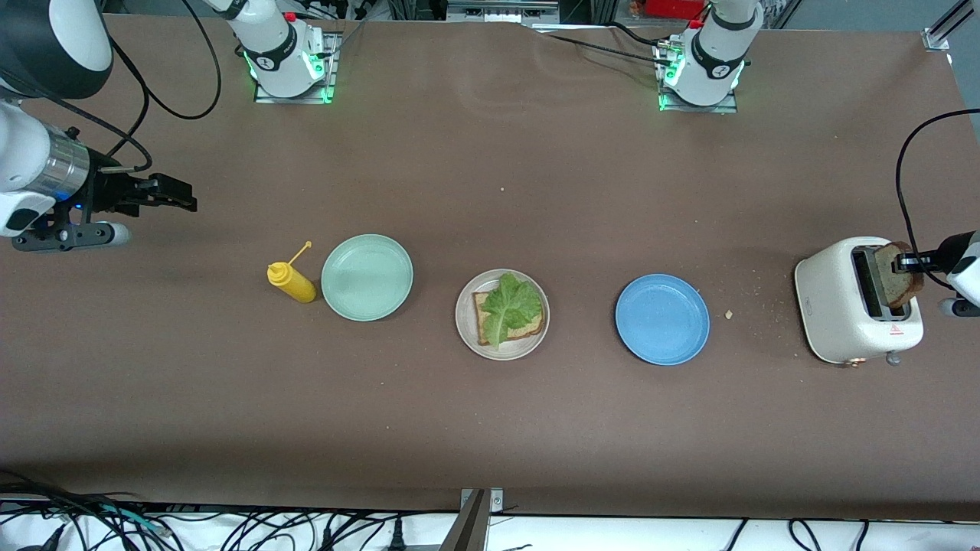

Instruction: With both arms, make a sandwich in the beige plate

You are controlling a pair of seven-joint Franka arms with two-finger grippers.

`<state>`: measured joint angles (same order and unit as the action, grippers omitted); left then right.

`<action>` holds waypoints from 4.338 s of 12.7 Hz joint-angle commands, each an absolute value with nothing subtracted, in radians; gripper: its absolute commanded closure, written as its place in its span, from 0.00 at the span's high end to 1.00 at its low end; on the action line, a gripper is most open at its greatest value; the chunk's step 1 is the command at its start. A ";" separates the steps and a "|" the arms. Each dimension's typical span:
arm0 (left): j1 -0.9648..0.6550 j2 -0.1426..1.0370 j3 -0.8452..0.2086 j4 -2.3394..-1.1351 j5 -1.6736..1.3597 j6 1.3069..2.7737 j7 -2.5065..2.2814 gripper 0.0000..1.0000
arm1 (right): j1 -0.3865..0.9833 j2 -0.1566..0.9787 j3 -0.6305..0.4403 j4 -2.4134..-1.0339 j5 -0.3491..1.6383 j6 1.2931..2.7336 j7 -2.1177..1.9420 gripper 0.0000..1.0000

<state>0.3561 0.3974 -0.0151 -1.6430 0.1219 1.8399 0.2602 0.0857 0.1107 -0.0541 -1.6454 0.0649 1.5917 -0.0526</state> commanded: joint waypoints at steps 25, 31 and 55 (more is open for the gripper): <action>-0.055 0.779 -0.388 -1.373 -0.764 2.011 0.212 0.00 | 0.118 0.110 -0.137 -1.575 0.081 1.568 -0.040 1.00; -0.106 0.868 -0.387 -1.373 -0.867 2.108 0.354 0.00 | 0.118 0.112 -0.135 -1.575 0.026 1.610 -0.038 1.00; 0.110 0.514 -0.351 -1.381 -0.096 1.728 0.295 1.00 | 0.118 0.121 -0.138 -1.577 0.011 1.649 0.089 1.00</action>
